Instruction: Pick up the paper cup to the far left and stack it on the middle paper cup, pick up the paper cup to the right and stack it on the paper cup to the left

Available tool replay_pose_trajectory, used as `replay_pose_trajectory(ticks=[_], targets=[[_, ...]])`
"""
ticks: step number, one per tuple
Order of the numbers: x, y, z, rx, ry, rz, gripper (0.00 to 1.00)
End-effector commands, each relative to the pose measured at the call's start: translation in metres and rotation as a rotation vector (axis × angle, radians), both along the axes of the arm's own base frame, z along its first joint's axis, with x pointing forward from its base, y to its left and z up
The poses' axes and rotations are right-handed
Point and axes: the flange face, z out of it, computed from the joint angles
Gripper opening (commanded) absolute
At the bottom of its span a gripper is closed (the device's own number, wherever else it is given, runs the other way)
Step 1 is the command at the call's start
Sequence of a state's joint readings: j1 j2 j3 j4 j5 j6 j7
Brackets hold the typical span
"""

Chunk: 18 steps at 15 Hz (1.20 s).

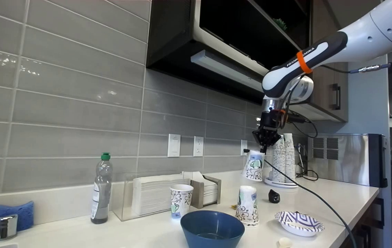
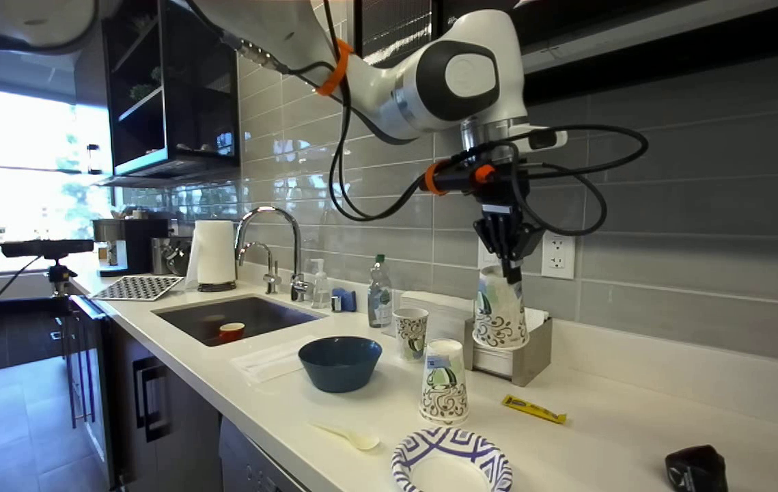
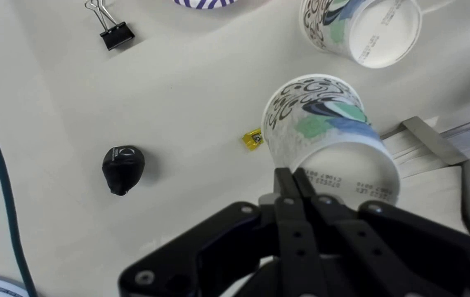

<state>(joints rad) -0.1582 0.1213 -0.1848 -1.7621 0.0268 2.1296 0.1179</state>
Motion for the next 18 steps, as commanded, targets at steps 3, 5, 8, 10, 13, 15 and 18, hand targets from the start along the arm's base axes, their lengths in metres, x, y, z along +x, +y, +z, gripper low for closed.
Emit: replay_pose_trajectory(ticks=[3, 5, 8, 10, 13, 15, 18], targets=[[-0.003, 0.031, 0.002, 0.011, 0.09, 0.049, 0.01], [-0.003, 0.04, -0.002, 0.019, 0.118, 0.064, 0.01], [-0.003, 0.05, -0.006, 0.028, 0.151, 0.084, 0.01], [-0.003, 0.053, -0.008, 0.032, 0.161, 0.089, 0.01], [0.0, 0.056, -0.011, 0.032, 0.162, 0.099, 0.01], [0.002, 0.056, -0.013, 0.028, 0.164, 0.101, 0.01], [0.005, 0.055, -0.017, 0.036, 0.168, 0.099, 0.01]])
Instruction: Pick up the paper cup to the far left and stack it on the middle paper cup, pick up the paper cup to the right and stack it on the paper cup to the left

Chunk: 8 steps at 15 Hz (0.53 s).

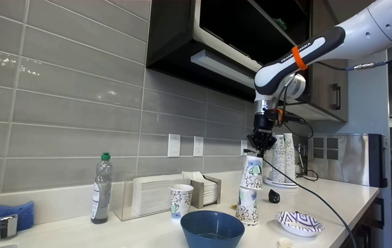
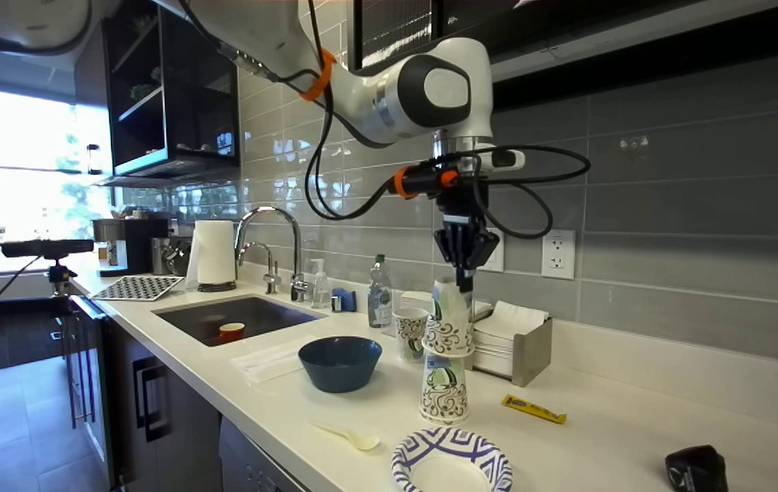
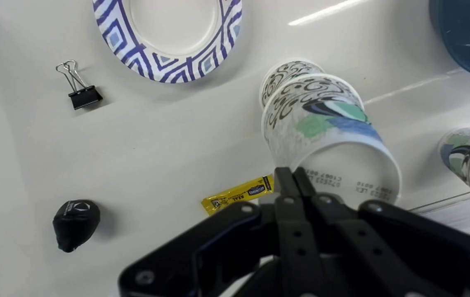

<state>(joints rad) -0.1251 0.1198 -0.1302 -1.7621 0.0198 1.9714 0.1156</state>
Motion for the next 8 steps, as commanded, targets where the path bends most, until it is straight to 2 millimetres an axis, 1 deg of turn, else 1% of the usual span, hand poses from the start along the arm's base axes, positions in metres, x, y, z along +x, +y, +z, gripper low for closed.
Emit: replay_pose_trajectory(ticks=[1, 8], targets=[[0.0054, 0.0002, -0.0022, -0.009, 0.017, 0.01, 0.01], [0.0128, 0.0061, -0.0106, 0.001, 0.023, 0.025, 0.01]])
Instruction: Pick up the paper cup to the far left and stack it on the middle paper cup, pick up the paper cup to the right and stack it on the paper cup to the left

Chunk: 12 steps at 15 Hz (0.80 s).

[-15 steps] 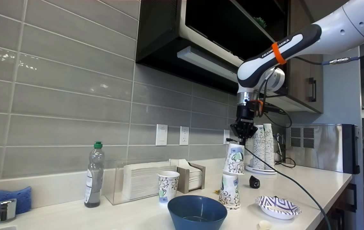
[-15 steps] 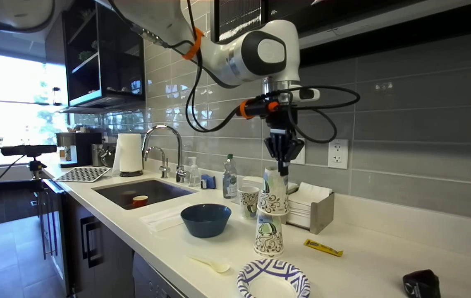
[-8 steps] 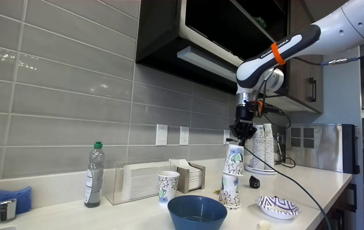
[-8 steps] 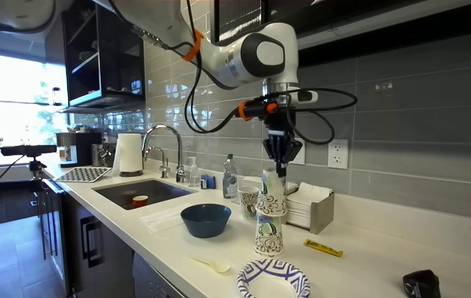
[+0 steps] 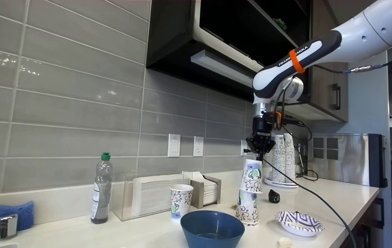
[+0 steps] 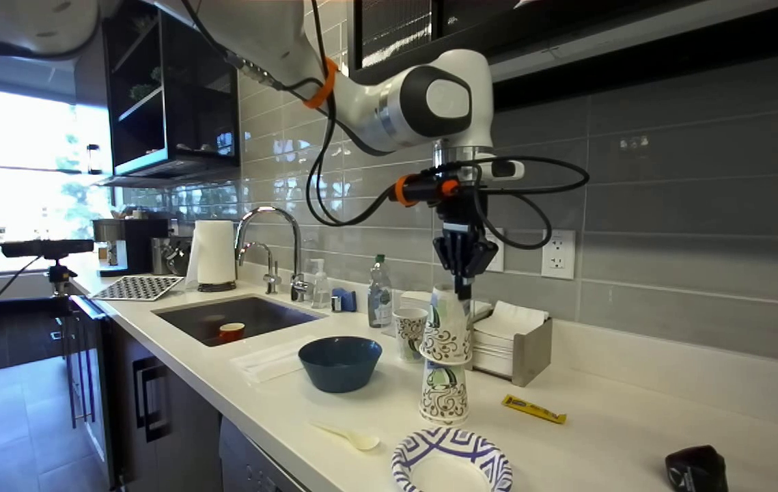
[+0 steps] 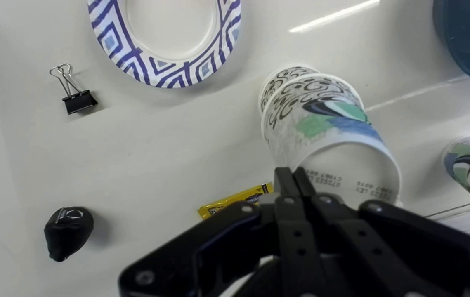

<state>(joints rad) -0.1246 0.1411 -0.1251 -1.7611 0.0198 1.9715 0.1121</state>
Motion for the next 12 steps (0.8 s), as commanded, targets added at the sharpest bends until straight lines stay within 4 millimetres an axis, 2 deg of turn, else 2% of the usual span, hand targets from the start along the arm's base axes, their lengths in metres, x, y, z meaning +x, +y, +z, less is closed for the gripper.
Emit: replay_pose_trajectory(ticks=[1, 3, 4, 5, 12], targets=[[0.0094, 0.0044, 0.0006, 0.0, 0.005, 0.019, 0.01], [0.0116, 0.0061, -0.0028, 0.002, 0.011, 0.025, 0.01], [0.0129, 0.0067, -0.0037, 0.001, 0.009, 0.023, 0.11], [0.0142, 0.0068, -0.0045, -0.001, 0.008, 0.023, 0.29], [0.0183, 0.0066, -0.0046, -0.004, 0.0, 0.022, 0.77]])
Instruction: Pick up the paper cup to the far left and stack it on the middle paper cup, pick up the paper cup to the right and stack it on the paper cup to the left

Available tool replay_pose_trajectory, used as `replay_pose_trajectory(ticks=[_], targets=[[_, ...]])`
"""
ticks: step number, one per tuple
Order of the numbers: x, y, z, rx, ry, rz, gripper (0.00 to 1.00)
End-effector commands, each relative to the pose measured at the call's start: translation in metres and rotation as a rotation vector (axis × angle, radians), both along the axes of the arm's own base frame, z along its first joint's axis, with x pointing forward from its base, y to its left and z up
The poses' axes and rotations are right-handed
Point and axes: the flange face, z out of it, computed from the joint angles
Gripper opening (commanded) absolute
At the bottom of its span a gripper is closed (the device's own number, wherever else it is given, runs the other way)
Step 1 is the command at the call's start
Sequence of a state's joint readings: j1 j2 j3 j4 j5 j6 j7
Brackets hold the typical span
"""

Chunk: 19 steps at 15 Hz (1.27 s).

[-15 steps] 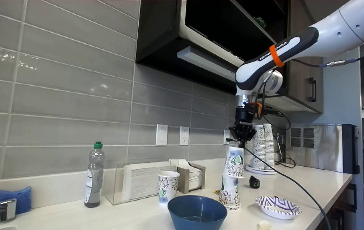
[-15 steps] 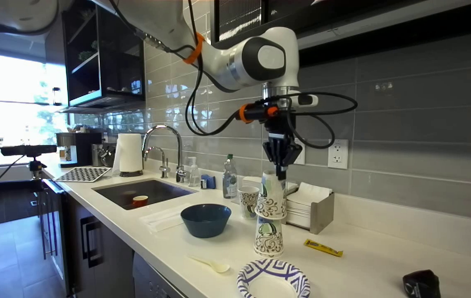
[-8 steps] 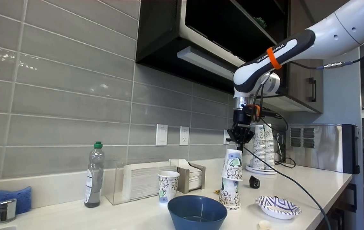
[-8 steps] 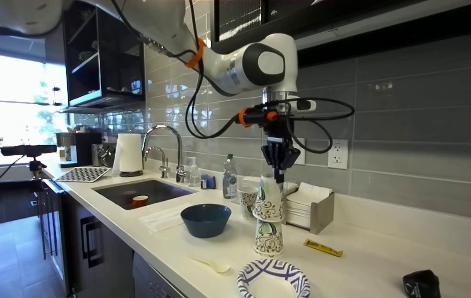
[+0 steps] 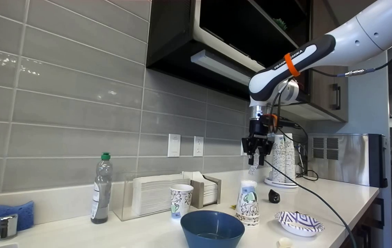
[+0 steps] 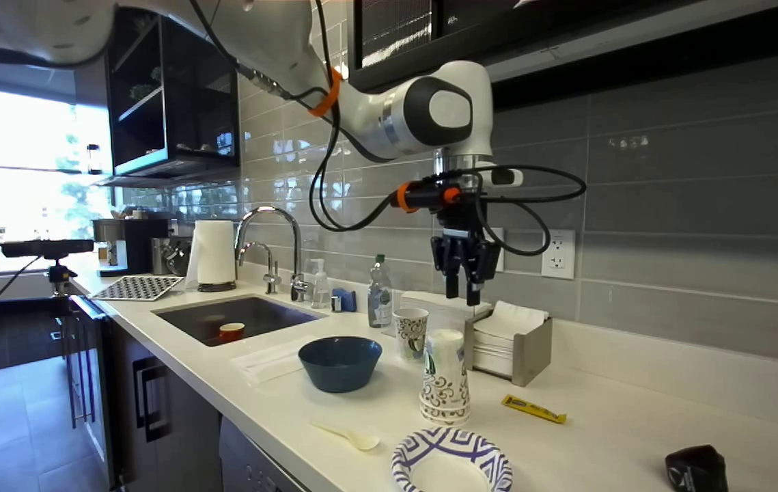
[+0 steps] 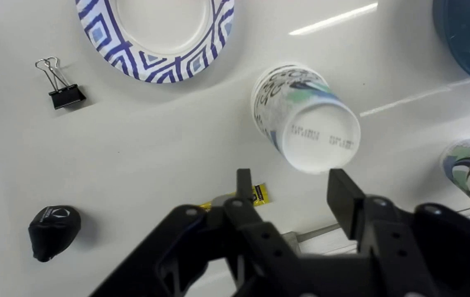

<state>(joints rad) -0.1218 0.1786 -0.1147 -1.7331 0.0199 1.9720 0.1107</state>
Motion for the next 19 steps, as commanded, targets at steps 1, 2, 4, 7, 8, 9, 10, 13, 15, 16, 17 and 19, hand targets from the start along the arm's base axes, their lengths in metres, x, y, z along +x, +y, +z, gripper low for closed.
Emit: replay_pose_trajectory(ticks=[1, 2, 4, 7, 8, 9, 10, 13, 15, 16, 17, 19], targets=[[0.007, 0.0, 0.005, -0.003, -0.009, 0.006, 0.83], [0.006, -0.001, 0.006, -0.003, -0.011, 0.004, 0.92], [0.005, -0.001, 0.009, -0.001, -0.021, 0.004, 1.0], [0.001, 0.001, 0.018, 0.018, -0.038, 0.018, 1.0], [-0.001, 0.002, 0.022, 0.028, -0.047, 0.027, 1.0], [-0.004, 0.002, 0.026, 0.04, -0.058, 0.035, 1.0], [-0.007, 0.002, 0.029, 0.047, -0.067, 0.043, 1.0], [-0.003, 0.001, 0.026, 0.026, -0.051, 0.032, 1.0], [-0.003, 0.001, 0.025, 0.026, -0.049, 0.031, 1.0], [-0.002, 0.001, 0.023, 0.026, -0.046, 0.031, 1.0], [-0.002, 0.001, 0.022, 0.027, -0.044, 0.031, 1.0], [-0.002, 0.001, 0.021, 0.027, -0.044, 0.031, 1.0]])
